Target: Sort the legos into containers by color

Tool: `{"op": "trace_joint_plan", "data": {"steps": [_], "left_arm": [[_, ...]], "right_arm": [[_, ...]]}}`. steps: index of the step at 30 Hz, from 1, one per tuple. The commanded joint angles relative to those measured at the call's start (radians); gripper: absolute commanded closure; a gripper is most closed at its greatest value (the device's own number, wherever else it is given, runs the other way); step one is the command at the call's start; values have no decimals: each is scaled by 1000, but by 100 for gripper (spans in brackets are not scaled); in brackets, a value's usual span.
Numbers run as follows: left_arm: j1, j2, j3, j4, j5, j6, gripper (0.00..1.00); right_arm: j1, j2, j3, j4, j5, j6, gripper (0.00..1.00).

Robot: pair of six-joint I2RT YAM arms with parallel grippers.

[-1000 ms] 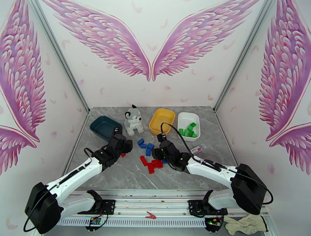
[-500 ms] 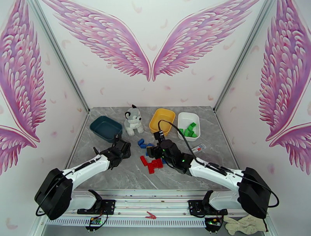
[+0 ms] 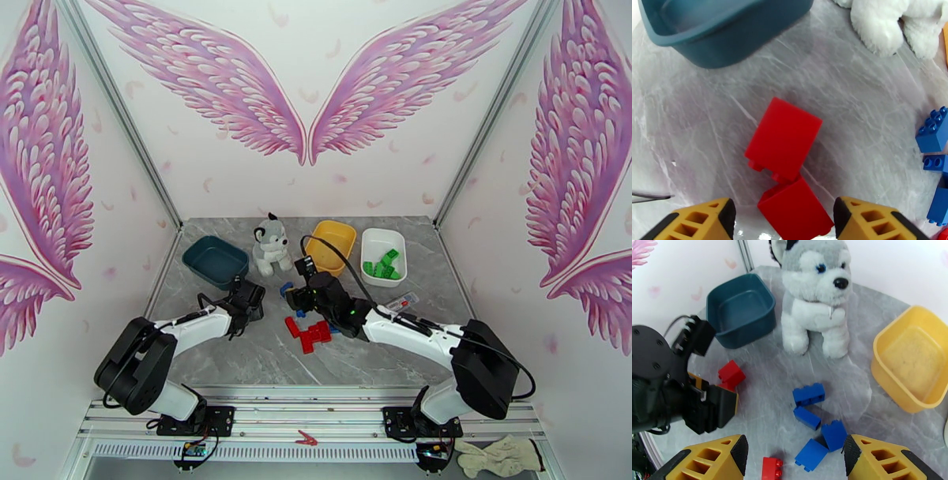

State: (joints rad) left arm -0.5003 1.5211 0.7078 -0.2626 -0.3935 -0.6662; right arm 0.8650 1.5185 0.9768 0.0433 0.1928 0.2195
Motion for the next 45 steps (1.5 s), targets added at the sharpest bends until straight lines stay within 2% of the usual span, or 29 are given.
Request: {"op": "trace_joint_plan", "data": {"steps": [1,5,10,15,21,25,29,33,36,40,45], "left_arm": [[-3,22,25,33,14,-16,33],[-7,40,41,27,23,-13,41],[-12,44,40,28,21,-12,49],[-17,11,24,26,21,-8,61],[-20,-61,6,1,29,0,67],[-46,-134,7,0,53,16,69],[-71,-172,52,18,134,51,68],[-92,-132,165,27,202,89,68],[-112,-53,277,29,236,113,68],[-140,82,442,35,272,136,68],[-170,284,696,22,293,171,67]], "right_arm": [[6,6,14,-19,55,-58,30],[0,33,-4,9,59,-60,28],[1,107,65,-39,-4,-64,35],[-1,141,60,-25,2,-52,35],[-11,137,57,-32,1,-23,37],[-32,87,49,-67,53,13,38],[-80,15,-7,-73,91,63,33],[-141,-57,-64,-88,115,122,29],[-160,-105,-125,-46,166,141,22],[-168,-129,-160,-57,298,176,10],[-189,-132,-181,-39,330,187,1]]}}
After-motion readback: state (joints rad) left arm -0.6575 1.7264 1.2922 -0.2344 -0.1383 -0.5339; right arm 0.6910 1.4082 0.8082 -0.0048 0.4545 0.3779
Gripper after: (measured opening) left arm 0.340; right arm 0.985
